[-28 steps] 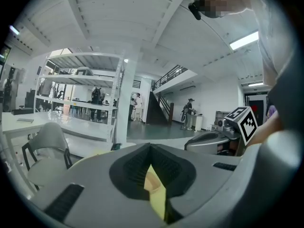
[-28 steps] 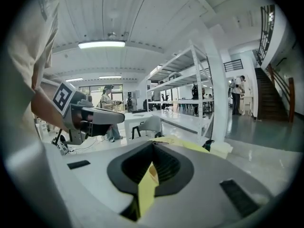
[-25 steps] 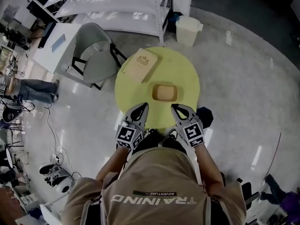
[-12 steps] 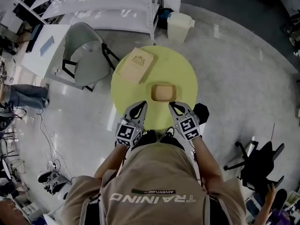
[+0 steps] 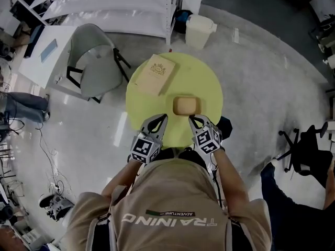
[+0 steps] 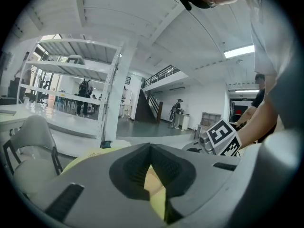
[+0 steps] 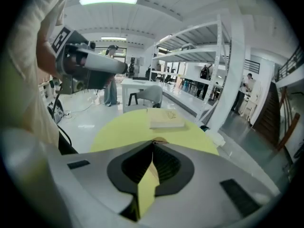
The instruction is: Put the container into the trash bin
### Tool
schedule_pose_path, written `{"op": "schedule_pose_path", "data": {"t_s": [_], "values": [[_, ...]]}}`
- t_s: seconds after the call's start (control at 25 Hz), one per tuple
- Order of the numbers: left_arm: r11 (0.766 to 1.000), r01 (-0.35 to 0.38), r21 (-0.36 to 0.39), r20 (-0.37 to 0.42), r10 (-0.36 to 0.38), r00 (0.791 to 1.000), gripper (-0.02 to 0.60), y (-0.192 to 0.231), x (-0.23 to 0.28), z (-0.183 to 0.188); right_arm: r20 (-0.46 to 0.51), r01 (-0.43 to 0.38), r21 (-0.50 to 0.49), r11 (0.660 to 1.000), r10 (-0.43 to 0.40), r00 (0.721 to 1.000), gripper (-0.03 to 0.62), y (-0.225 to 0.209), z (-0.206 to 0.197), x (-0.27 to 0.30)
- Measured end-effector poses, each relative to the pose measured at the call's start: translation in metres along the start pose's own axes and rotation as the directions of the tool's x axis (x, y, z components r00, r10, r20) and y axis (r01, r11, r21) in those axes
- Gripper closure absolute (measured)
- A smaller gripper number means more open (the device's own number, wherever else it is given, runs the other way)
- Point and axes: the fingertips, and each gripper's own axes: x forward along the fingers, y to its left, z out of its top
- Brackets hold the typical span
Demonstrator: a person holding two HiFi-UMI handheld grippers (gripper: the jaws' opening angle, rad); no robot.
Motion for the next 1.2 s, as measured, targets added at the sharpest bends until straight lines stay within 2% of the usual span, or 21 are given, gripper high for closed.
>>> {"op": "schedule_pose_path", "data": {"t_s": [0.04, 0.08, 0.12, 0.24, 0.4, 0.56, 0.72, 0.84, 1.0, 1.2], "values": [[1.000, 0.001, 0.000, -0.004, -0.001, 1.000, 0.581, 0.001, 0.000, -0.001, -0.023, -0.018, -0.025, 1.000, 0.017, 1.000, 0.573, 0.003, -0.004, 0.006], [1.000, 0.000, -0.002, -0.008, 0.000, 1.000, 0.580, 0.002, 0.000, -0.002, -0.048, -0.041, -0.053, 0.998, 0.039, 0.998, 0.507, 0.006, -0.008, 0.012], [1.000, -0.004, -0.005, -0.010, 0.004, 1.000, 0.580, 0.004, 0.000, -0.003, -0.076, -0.066, -0.083, 0.994, 0.060, 0.995, 0.491, 0.009, -0.012, 0.018], [1.000, -0.021, -0.022, -0.014, 0.021, 1.000, 0.580, 0.002, -0.001, -0.004, -0.162, -0.136, -0.179, 0.974, 0.107, 0.981, 0.491, 0.014, -0.026, 0.035], [0.999, -0.036, -0.032, -0.014, 0.035, 0.999, 0.580, -0.007, -0.003, -0.008, -0.286, -0.240, -0.273, 0.932, 0.160, 0.945, 0.491, 0.019, -0.053, 0.056], [0.997, -0.053, -0.054, -0.028, 0.052, 0.998, 0.581, -0.004, -0.005, -0.019, -0.380, -0.299, -0.341, 0.891, 0.161, 0.911, 0.491, 0.019, -0.074, 0.078], [0.995, -0.074, -0.071, -0.057, 0.070, 0.996, 0.580, 0.005, -0.011, -0.034, -0.440, -0.345, -0.363, 0.866, 0.167, 0.882, 0.491, 0.022, -0.089, 0.096], [0.993, -0.083, -0.084, -0.069, 0.077, 0.995, 0.580, 0.009, -0.011, -0.041, -0.471, -0.371, -0.346, 0.862, 0.183, 0.863, 0.491, 0.024, -0.099, 0.104], [0.993, -0.080, -0.090, -0.081, 0.072, 0.994, 0.580, 0.016, -0.005, -0.049, -0.473, -0.366, -0.341, 0.866, 0.178, 0.863, 0.547, 0.021, -0.102, 0.114], [0.994, -0.057, -0.088, -0.102, 0.048, 0.994, 0.580, 0.019, 0.006, -0.057, -0.478, -0.379, -0.340, 0.860, 0.189, 0.858, 0.566, 0.022, -0.106, 0.121]]}}
